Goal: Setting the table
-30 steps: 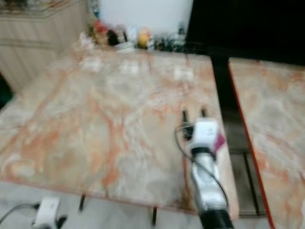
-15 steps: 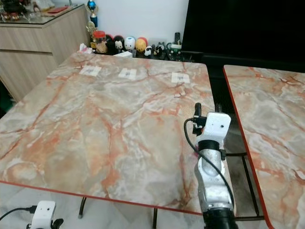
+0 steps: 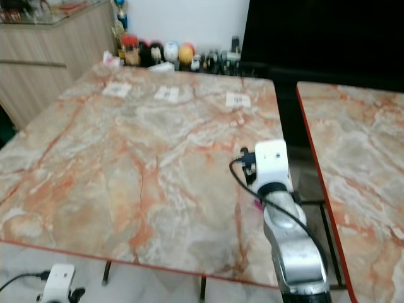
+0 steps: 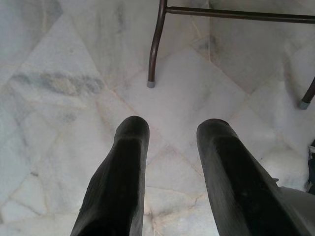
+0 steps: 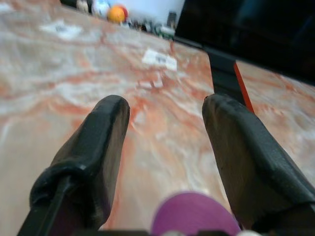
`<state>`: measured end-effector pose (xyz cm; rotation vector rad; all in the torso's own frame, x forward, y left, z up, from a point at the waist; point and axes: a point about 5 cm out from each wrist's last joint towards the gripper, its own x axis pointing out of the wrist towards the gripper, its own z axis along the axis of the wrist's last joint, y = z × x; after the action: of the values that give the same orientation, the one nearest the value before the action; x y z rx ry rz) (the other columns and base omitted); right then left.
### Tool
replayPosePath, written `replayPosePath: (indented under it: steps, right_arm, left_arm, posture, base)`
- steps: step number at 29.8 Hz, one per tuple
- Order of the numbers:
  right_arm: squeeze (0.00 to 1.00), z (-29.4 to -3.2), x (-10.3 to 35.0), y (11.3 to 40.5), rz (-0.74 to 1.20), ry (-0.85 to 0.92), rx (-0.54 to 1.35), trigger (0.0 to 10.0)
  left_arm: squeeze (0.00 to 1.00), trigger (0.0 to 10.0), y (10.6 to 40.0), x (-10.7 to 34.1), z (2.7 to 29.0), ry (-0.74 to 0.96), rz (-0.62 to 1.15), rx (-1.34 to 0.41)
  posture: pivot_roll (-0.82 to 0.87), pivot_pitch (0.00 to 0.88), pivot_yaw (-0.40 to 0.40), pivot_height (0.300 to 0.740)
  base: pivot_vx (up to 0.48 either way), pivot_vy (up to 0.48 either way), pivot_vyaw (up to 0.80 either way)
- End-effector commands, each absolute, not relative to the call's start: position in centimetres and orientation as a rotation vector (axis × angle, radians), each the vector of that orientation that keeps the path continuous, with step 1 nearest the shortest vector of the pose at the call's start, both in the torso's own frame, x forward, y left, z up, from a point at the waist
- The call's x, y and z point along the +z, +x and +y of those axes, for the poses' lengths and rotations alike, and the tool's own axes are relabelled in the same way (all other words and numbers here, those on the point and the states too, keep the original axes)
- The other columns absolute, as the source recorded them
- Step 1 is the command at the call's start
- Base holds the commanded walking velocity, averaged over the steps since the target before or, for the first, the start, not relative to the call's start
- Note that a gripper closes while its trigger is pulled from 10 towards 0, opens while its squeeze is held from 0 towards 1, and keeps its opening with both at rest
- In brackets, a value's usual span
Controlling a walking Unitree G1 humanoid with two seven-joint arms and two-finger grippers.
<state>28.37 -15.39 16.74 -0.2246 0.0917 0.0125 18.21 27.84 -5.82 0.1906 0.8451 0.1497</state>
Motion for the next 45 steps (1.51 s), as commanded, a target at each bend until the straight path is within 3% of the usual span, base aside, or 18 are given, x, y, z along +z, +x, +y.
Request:
replayPosePath:
  steps: [1,10,31,32,33,35,36,37,38,45]
  right_arm:
    - [0.00,-15.5,16.1,27.6,0.157,-0.241,0.008,10.0]
    - [0.00,-15.5,12.6,25.6,0.364,-0.206,0.022,10.0]
    - [0.00,-16.2,12.8,28.2,0.361,-0.205,0.008,10.0]
    - [0.00,-16.2,12.7,28.2,0.359,-0.196,0.009,9.4]
    - [0.00,-16.2,12.6,28.2,0.362,-0.193,0.007,3.4]
    - [0.00,-16.2,12.5,28.1,0.364,-0.193,0.007,3.4]
    - [0.00,-16.2,12.4,28.2,0.366,-0.193,0.006,2.3]
    - [0.00,-16.1,12.3,28.1,0.372,-0.194,0.010,5.0]
    - [0.00,-16.1,12.2,28.1,0.378,-0.195,0.012,10.0]
    - [0.00,-16.2,12.1,28.3,0.379,-0.191,0.003,10.0]
  left_arm:
    - [0.00,10.0,17.8,-6.2,27.7,0.194,0.873,0.137]
    - [0.00,10.0,17.6,-6.2,27.6,0.192,0.875,0.138]
    - [0.00,10.0,17.8,-6.1,27.7,0.195,0.871,0.144]
    - [0.00,10.0,17.8,-6.1,27.7,0.196,0.871,0.145]
    - [0.00,10.0,17.8,-6.1,27.7,0.197,0.871,0.144]
    - [0.00,10.0,17.8,-6.1,27.7,0.198,0.871,0.144]
    - [0.00,10.0,17.8,-6.1,27.7,0.198,0.871,0.144]
    - [0.00,10.0,17.8,-6.1,27.7,0.198,0.870,0.143]
    - [0.00,10.0,17.8,-6.1,27.7,0.198,0.870,0.144]
    - [0.00,10.0,17.8,-6.1,27.7,0.197,0.870,0.145]
  posture:
    - [0.06,0.000,-0.042,0.740]
    - [0.06,0.000,-0.046,0.740]
    - [0.07,0.000,-0.048,0.740]
    - [0.07,0.000,-0.048,0.740]
    - [0.06,0.000,-0.044,0.740]
    - [0.06,0.000,-0.044,0.740]
    - [0.07,0.000,-0.044,0.740]
    - [0.07,0.000,-0.044,0.740]
    - [0.07,0.000,-0.045,0.740]
    - [0.07,0.000,-0.045,0.740]
  base:
    - [0.000,0.000,0.00]
    - [0.000,0.000,0.00]
    - [0.000,0.000,0.00]
    - [0.000,0.000,0.00]
    - [0.000,0.000,0.00]
    - [0.000,0.000,0.00]
    - [0.000,0.000,0.00]
    - [0.000,0.000,0.00]
    - [0.000,0.000,0.00]
    - [0.000,0.000,0.00]
